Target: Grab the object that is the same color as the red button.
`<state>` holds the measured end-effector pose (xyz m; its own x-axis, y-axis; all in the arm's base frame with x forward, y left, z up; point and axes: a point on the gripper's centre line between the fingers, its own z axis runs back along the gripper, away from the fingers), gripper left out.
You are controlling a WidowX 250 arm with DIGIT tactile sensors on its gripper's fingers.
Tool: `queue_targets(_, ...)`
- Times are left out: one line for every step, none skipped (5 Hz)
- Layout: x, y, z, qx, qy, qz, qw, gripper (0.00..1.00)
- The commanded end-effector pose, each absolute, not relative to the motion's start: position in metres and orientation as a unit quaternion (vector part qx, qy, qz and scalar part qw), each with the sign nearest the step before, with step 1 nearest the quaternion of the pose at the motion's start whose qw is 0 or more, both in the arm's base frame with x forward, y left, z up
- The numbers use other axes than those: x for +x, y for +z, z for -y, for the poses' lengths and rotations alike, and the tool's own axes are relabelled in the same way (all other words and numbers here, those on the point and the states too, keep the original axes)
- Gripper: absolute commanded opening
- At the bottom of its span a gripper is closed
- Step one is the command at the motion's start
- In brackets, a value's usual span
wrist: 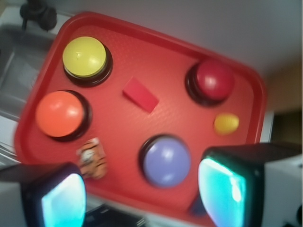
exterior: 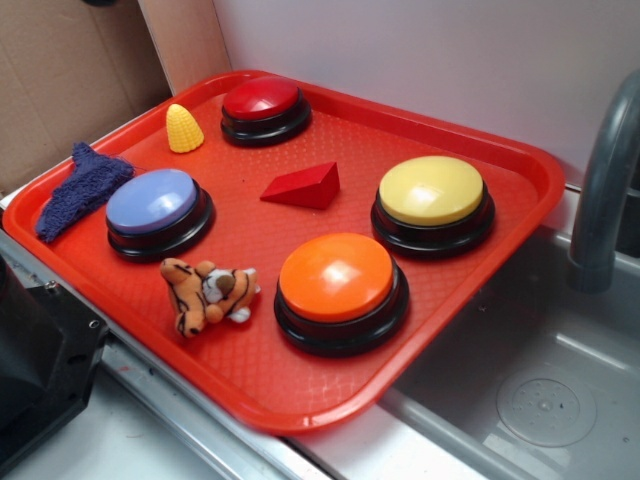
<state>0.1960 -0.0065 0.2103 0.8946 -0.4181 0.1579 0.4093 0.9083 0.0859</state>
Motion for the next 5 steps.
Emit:
queue_targets(0.285,0.145,0.003,0.041,-0.429,0.043,0.902,1.00)
queue_targets(0.289,0.105,0.012,0.029,-0.490,0.000,0.871,1.00)
queue_targets(0.281,0.077,0.029,-0.006,-0.531,-0.037,0.847,1.00)
queue_targets(0.264,0.064,0.049,-0.026,-0.553,-0.053,0.831,1.00)
queue_targets(0.264,0.057,0.067,-0.016,-0.559,-0.029,0.829,1.00)
